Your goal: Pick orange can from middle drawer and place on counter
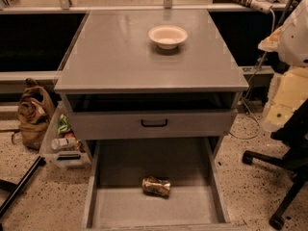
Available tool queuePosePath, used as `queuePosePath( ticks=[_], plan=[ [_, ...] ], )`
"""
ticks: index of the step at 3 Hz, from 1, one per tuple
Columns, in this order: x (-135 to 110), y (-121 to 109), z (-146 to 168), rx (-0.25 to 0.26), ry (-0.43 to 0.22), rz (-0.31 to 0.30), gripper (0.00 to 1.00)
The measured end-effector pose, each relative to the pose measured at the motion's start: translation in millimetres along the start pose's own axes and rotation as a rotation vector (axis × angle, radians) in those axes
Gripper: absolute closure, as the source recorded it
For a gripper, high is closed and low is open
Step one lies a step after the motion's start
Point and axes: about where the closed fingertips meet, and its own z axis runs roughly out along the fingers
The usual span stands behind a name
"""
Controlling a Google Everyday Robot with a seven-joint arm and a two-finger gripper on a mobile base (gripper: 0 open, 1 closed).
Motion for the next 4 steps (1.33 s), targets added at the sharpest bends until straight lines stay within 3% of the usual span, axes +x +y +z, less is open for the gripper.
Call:
queuePosePath(
  ticks=[2,3,4],
  plan=[
    [-6.2,6.6,8.2,-0.010,-0.034,-0.026,0.00],
    [-26.0,28.6,43.7,-0.035,-0.108,-0.076,0.00],
    [-51.0,60.0,122.4,-0.106,-0.193,-0.105,0.00]
  ],
)
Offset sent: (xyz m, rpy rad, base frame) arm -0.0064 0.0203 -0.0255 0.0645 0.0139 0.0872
